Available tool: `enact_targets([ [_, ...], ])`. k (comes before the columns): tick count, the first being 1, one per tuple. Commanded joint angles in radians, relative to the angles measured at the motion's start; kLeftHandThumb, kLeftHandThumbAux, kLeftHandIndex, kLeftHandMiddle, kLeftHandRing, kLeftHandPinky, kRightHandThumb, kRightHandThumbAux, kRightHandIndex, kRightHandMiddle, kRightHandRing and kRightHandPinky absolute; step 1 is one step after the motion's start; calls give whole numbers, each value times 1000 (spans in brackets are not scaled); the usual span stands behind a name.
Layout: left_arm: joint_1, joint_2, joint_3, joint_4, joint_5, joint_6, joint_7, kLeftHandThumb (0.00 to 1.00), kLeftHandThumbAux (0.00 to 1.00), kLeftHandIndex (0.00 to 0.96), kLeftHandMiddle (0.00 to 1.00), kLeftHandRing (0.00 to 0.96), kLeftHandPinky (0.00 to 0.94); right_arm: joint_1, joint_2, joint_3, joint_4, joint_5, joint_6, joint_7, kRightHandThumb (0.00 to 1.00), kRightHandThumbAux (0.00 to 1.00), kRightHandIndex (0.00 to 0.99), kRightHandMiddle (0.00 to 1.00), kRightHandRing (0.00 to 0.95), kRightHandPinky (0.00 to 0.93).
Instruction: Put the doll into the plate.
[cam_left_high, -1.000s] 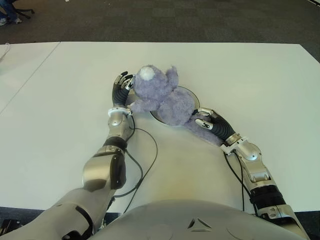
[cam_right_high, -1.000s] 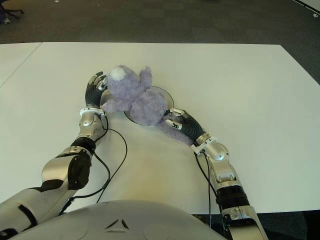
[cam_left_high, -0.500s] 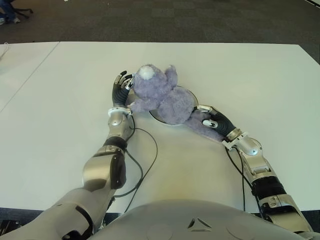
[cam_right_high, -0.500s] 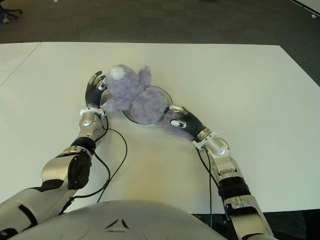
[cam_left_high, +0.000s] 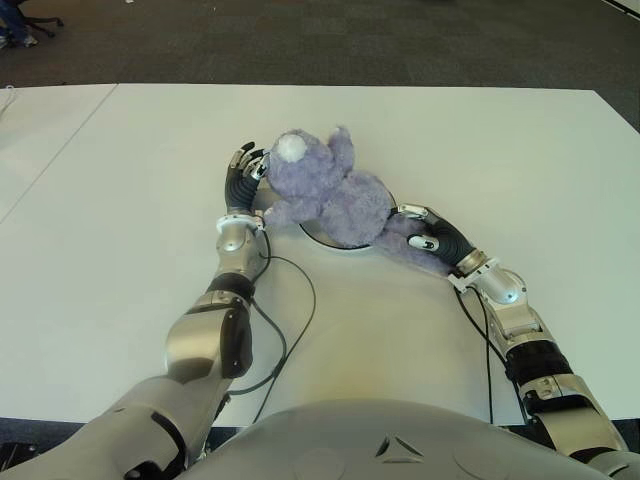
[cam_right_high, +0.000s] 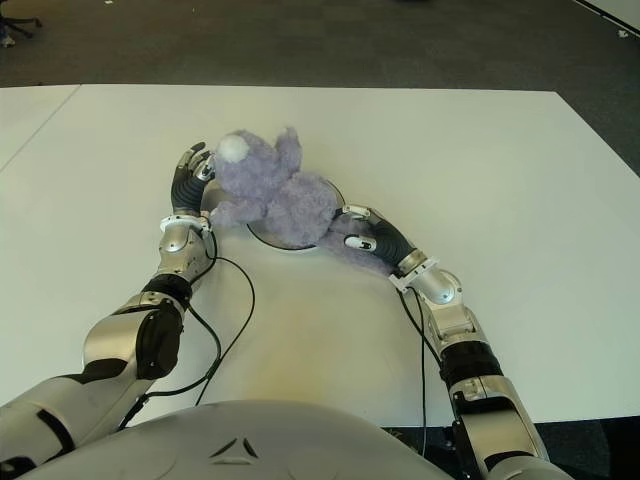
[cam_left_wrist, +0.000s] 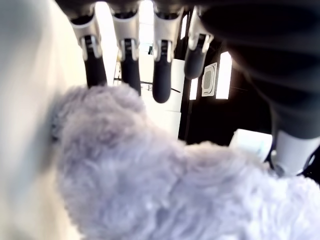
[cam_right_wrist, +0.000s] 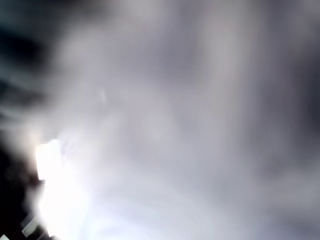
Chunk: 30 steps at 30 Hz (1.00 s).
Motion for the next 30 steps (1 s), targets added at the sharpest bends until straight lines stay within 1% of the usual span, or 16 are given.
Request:
enact_targets([
  [1, 218, -60, 13, 156, -18, 123, -3, 0, 573, 194, 278, 290, 272, 110, 58, 36, 144, -20, -28, -10, 0, 238, 0, 0, 0, 0],
  [2, 218, -59, 12, 156, -17, 123, -3, 0, 569, 189, 275, 284, 260, 122, 50, 33, 94, -6, -4, 2, 0, 242, 0, 0, 0, 0],
  [4, 218, -59, 11, 157, -15, 125, -3, 0, 568, 185, 272, 281, 255, 135, 42, 29, 34, 12, 29, 16, 0, 245, 0, 0, 0, 0],
  [11, 215, -59, 14, 157, -19, 133, -2, 0, 570, 195, 277, 290, 294, 123, 39, 14, 21, 22, 57, 11, 0, 252, 0, 0, 0, 0],
  [13, 214, -60, 18, 157, -23, 134, -4, 0, 573, 194, 281, 302, 304, 73, 24, -12, 47, 36, 76, 13, 0, 250, 0, 0, 0, 0],
  [14, 214, -60, 18, 157, -23, 132, -4, 0, 573, 193, 282, 304, 304, 25, 11, -33, 84, 49, 94, 21, 0, 249, 0, 0, 0, 0],
  [16, 215, -60, 17, 157, -21, 129, -4, 0, 572, 183, 283, 305, 291, -29, -5, -61, 116, 68, 123, 31, 0, 240, 0, 0, 0, 0],
  [17, 215, -60, 16, 157, -20, 128, -3, 0, 572, 179, 283, 305, 292, -42, -9, -70, 118, 74, 135, 35, 0, 237, 0, 0, 0, 0],
  [22, 215, -58, 8, 157, -12, 131, 2, 0, 566, 179, 279, 297, 285, -82, -10, -131, 88, 100, 181, -13, 0, 233, 0, 0, 0, 0],
  [26, 213, -58, 10, 157, -15, 138, 5, 0, 563, 181, 274, 290, 287, -68, -1, -157, 49, 122, 194, -25, 0, 233, 0, 0, 0, 0],
  [30, 212, -60, 15, 157, -20, 138, 2, 0, 573, 197, 278, 293, 290, -53, 6, -171, 37, 131, 198, -32, 0, 239, 0, 0, 0, 0],
])
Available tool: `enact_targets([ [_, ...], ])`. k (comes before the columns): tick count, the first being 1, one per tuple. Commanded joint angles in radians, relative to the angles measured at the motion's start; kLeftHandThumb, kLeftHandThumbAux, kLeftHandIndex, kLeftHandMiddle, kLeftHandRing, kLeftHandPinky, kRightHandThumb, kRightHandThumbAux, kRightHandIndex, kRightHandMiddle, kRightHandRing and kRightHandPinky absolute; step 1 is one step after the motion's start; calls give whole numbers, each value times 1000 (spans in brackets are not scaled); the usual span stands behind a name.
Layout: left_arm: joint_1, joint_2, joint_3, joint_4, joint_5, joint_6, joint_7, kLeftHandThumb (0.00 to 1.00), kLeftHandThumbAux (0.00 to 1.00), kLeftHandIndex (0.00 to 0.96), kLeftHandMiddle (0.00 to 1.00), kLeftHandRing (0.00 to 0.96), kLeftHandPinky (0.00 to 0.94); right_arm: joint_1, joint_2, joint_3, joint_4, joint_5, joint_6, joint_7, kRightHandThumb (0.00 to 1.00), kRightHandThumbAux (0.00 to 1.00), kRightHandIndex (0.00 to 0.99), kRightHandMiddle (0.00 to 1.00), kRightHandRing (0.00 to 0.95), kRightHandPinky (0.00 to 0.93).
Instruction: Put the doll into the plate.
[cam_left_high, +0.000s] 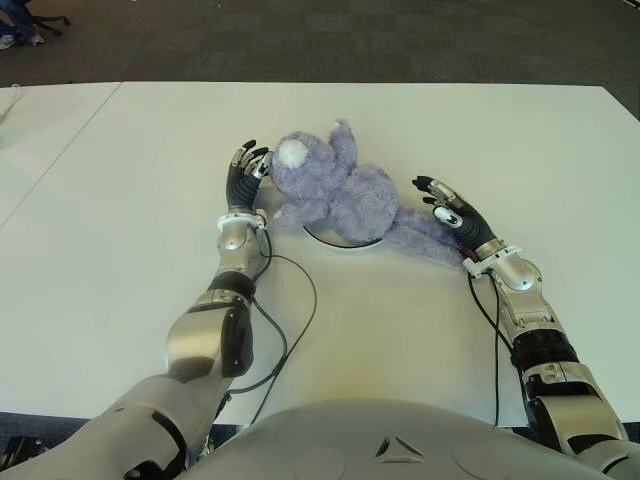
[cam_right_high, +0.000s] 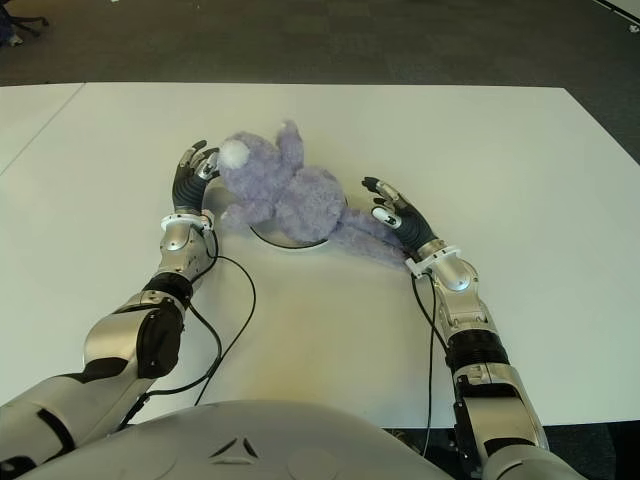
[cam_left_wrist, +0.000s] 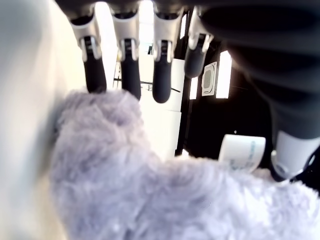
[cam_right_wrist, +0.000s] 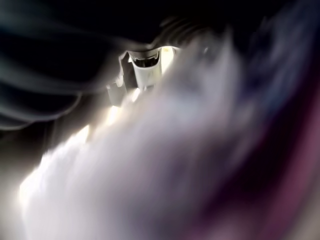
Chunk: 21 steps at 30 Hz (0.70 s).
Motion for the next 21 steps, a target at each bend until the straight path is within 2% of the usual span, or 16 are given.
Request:
enact_targets([
  [1, 218, -58, 16, 158, -20, 138, 1, 0, 574, 198, 279, 294, 290, 11, 20, -36, -13, 30, 48, -18, 0, 239, 0, 0, 0, 0],
  [7, 218, -60, 15, 158, -17, 132, 3, 0, 579, 194, 286, 295, 282, -4, 20, -60, 19, 76, 84, 14, 0, 262, 0, 0, 0, 0],
  [21, 219, -59, 12, 158, -20, 136, 2, 0, 578, 201, 276, 288, 277, -26, 24, -88, 33, 106, 125, 32, 0, 290, 0, 0, 0, 0],
])
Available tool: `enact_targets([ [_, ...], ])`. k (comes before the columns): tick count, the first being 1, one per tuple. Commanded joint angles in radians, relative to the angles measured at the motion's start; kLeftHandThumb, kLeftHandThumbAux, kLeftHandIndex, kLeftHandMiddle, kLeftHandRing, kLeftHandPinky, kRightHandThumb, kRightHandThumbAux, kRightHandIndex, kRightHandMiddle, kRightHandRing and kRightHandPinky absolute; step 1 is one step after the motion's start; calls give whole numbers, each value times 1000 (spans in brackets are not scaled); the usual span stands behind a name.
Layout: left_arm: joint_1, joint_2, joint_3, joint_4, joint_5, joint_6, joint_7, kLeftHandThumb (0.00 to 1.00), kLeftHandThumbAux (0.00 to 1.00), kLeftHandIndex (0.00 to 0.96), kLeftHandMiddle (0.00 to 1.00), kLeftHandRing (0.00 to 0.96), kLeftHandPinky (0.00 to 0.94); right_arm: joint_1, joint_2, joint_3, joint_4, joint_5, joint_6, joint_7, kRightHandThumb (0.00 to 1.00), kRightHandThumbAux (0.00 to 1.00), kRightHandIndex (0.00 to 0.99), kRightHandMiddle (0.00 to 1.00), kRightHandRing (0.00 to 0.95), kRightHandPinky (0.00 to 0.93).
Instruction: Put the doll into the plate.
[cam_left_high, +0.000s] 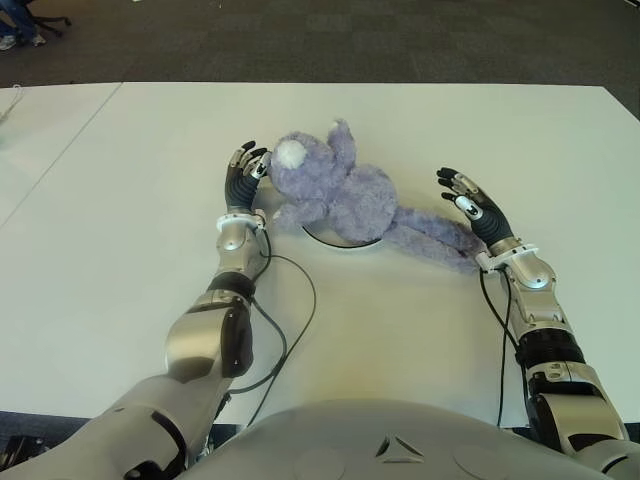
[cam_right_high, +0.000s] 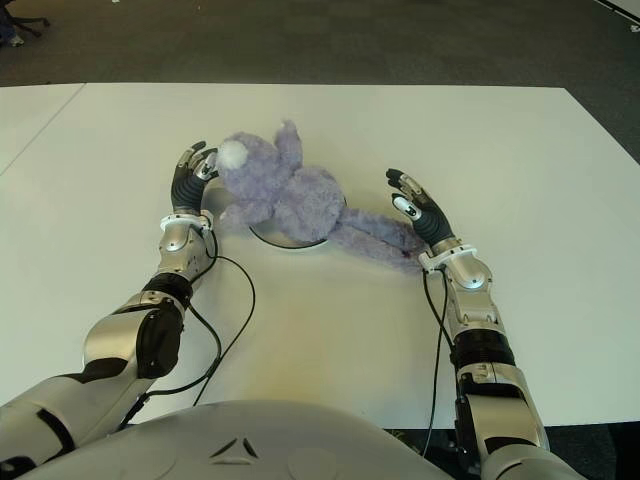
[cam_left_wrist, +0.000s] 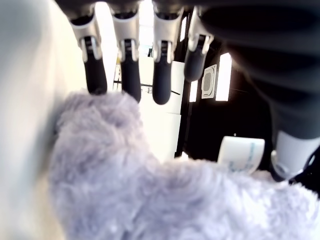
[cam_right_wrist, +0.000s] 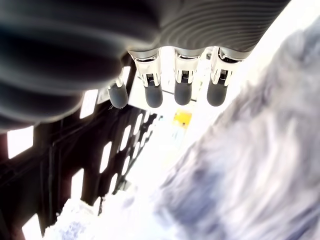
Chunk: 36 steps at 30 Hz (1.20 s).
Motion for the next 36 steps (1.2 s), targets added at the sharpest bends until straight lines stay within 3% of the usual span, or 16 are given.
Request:
enact_targets([
  [1, 218, -59, 10, 158, -13, 136, 1, 0, 578, 203, 277, 289, 277, -23, 21, -22, 21, 37, 55, 16, 0, 290, 0, 0, 0, 0],
  [11, 217, -60, 7, 158, -10, 137, 9, 0, 577, 197, 279, 291, 271, -40, 10, -60, 24, 81, 103, 40, 0, 326, 0, 0, 0, 0],
  [17, 217, -59, 6, 158, -9, 131, 4, 0, 577, 200, 284, 296, 279, -119, 3, -113, 99, 160, 170, 83, 0, 365, 0, 0, 0, 0],
  [19, 217, -60, 9, 158, -13, 133, 1, 0, 579, 196, 285, 293, 279, -208, -3, -154, 271, 186, 151, 113, 0, 406, 0, 0, 0, 0],
  [24, 218, -60, 10, 157, -14, 124, -7, 0, 581, 192, 279, 294, 290, -342, -9, -245, 564, 239, 136, 136, 0, 494, 0, 0, 0, 0],
  [36, 219, -55, 2, 158, -5, 127, 1, 0, 571, 190, 279, 294, 278, -397, -30, -334, 775, 230, 107, 91, 0, 657, 32, 30, 6, 22],
])
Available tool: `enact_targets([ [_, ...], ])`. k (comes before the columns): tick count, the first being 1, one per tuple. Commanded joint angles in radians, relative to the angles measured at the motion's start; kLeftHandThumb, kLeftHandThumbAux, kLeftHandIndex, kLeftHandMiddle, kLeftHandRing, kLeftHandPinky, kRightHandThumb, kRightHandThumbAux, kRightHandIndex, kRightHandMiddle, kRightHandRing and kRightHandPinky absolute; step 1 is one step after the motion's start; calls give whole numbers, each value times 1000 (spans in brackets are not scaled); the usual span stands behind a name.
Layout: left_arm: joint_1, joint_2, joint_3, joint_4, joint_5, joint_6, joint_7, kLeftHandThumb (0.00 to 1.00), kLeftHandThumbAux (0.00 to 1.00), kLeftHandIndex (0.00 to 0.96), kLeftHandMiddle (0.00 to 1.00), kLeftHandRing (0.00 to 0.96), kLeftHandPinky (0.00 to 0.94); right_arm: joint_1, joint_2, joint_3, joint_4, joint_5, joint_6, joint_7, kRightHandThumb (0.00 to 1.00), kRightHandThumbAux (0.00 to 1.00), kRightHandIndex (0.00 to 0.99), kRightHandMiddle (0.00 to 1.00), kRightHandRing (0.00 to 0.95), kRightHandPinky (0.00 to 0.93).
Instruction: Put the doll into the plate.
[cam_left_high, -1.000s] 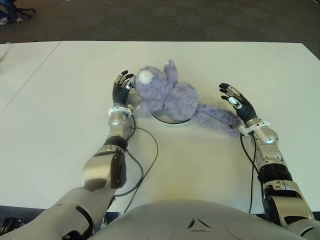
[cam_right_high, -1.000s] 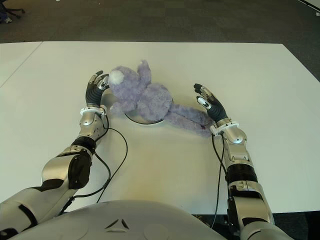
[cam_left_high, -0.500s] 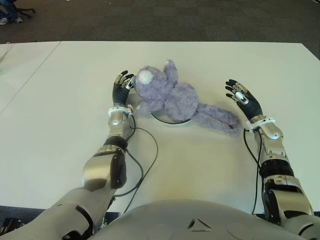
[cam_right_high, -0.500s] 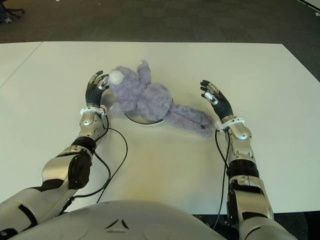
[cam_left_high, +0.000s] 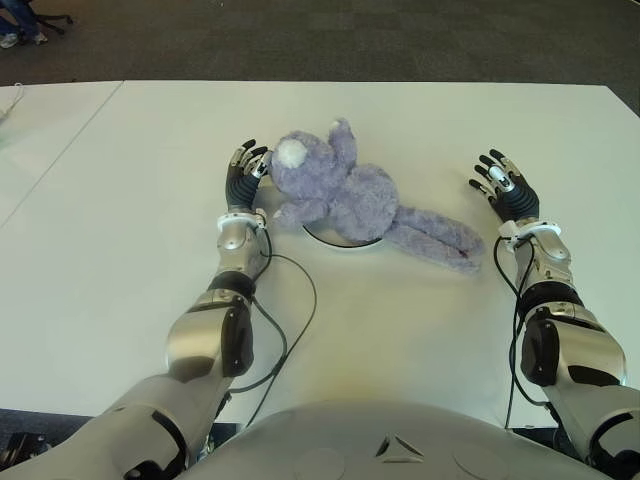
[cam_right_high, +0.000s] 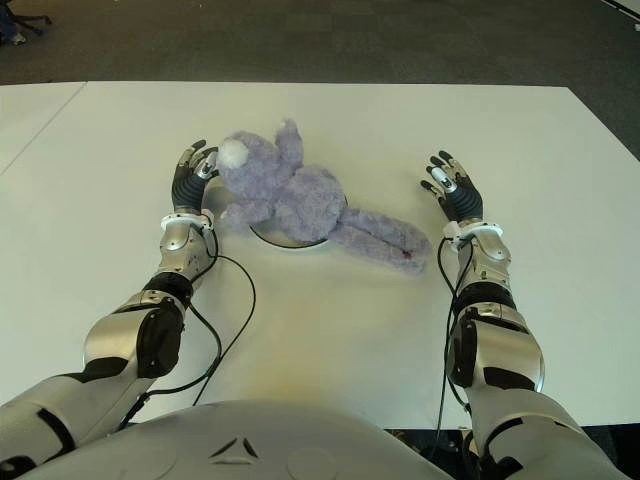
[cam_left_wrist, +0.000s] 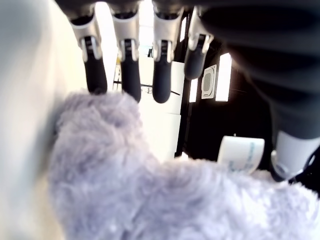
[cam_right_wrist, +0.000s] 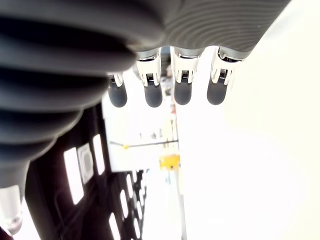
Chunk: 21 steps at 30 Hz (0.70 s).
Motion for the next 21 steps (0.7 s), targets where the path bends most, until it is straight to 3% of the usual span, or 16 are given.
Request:
enact_targets([
  [1, 222, -54, 3, 158, -4, 128, 2, 0, 571, 191, 280, 294, 278, -24, -12, -51, 146, 7, 4, -30, 0, 662, 34, 31, 7, 24],
  [21, 224, -53, 7, 157, -10, 123, -9, 0, 582, 193, 276, 291, 285, -53, 12, -76, 196, -40, 34, -150, 0, 736, 71, 62, 48, 66],
])
